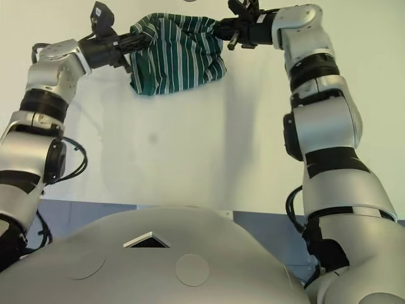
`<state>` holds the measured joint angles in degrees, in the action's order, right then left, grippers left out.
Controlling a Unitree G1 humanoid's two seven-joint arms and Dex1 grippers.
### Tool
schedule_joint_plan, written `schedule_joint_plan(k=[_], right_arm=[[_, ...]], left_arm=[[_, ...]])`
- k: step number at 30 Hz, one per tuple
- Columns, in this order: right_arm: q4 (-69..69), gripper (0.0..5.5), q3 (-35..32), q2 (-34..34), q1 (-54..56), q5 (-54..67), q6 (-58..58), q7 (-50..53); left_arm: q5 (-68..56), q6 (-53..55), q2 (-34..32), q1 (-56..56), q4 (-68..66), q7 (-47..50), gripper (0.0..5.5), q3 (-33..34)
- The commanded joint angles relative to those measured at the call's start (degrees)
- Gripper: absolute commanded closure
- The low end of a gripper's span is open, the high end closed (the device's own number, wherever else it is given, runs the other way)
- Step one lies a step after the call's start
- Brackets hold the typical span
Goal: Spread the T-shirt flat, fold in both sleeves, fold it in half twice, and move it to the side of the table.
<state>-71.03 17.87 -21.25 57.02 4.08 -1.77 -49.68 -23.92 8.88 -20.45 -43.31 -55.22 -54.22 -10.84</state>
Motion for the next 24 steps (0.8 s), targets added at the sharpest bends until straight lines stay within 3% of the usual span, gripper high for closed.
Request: schedule_joint_plan(k=[1,3,7,9,13,16,20,22,24], right_arm=[[-3.6,4.04,-3.3,1.7,0.9,-4.0,-5.2,16.2],[-3.4,3.66,-6.4,2.1,0.3,-3.7,-10.0,20.3],[-0.1,3.27,-11.8,6.8,-2.1,1.1,-16.2,6.3],[-0.5,3.27,-10.6,10.0,-3.8,0.0,-13.8,-0.8],[-6.0,3.27,-2.2,12.5,-6.9,-12.4,-1.9,9.5],[-7.3,3.27,-12.3,7.1,-10.4,-5.1,6.5,19.0],[-7.9,3.27,-33.8,-9.8,-24.4,9.5,6.7,46.8],[-6.6,3.27,-40.2,-12.3,-27.1,13.8,2.8,53.4],[-3.7,3.27,-41.7,-10.4,-24.7,14.3,-2.3,55.2]], left_arm=[[2.5,-0.6,1.7,-2.0,-6.1,4.8,4.79,4.4],[0.0,0.0,1.1,-2.1,-6.5,7.1,4.47,10.1],[-4.0,2.1,-1.9,0.7,-2.3,10.5,3.78,19.6],[-4.2,2.0,-2.5,3.0,1.8,13.1,3.41,22.5],[-5.2,1.2,1.3,7.4,13.4,19.8,2.91,25.5],[-3.4,2.0,4.4,14.1,26.1,24.8,2.91,24.1],[-0.6,3.6,5.8,23.2,40.0,31.9,2.91,23.9],[-0.9,4.1,7.2,25.0,43.6,35.2,2.91,24.3],[-0.4,4.2,8.1,25.2,45.0,37.6,2.91,23.9]])
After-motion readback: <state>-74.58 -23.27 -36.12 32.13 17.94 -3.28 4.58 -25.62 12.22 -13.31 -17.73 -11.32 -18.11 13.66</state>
